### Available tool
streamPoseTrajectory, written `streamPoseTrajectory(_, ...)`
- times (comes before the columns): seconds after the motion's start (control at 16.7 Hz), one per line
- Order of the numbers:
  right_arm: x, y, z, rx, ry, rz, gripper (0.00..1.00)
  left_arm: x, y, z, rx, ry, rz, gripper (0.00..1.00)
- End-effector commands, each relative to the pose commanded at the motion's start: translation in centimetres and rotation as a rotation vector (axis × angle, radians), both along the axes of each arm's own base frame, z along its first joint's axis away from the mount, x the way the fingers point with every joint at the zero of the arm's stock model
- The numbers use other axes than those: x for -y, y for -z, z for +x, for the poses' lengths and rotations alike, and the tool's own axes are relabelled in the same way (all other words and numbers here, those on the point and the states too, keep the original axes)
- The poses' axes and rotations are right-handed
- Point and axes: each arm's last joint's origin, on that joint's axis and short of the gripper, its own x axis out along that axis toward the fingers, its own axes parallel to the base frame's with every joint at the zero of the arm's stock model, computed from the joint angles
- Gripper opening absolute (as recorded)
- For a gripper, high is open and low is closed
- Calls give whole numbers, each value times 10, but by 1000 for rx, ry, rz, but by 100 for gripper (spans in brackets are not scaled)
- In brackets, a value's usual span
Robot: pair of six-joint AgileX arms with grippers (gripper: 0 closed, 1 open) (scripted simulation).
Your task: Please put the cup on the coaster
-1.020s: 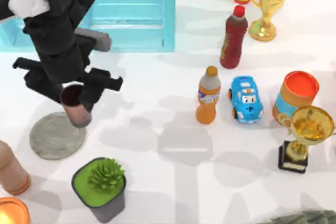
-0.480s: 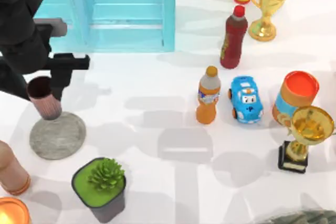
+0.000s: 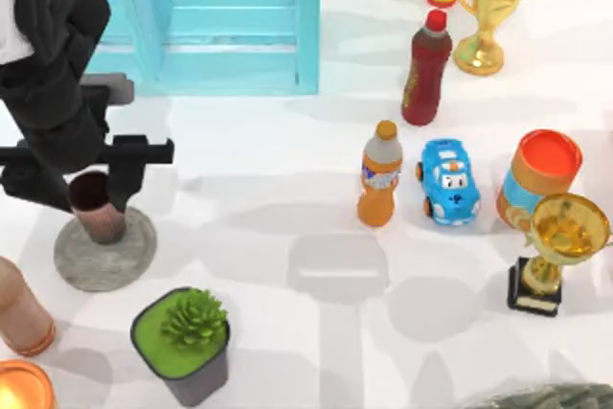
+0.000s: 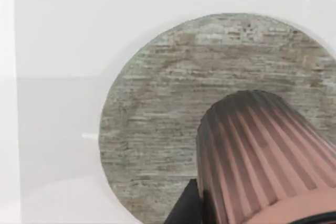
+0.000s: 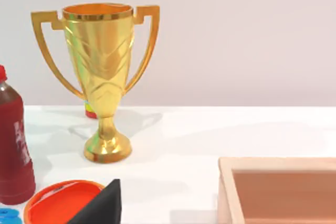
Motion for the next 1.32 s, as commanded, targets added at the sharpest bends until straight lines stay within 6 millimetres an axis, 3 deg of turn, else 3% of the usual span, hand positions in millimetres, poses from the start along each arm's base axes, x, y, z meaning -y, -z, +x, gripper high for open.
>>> streamPoseTrajectory(0.12,0,0,0,0,0,0,100,0,10,-1,-10,-2,1,0)
streamPoseTrajectory(0.3,0,0,0,0,0,0,100,0,11,-1,-11,-2,1,0)
streamPoseTrajectory(1.08,0,0,0,0,0,0,100,0,11,-1,-11,-2,1,98)
streamPoseTrajectory(1.32,0,0,0,0,0,0,100,0,11,-1,-11,-2,1,100)
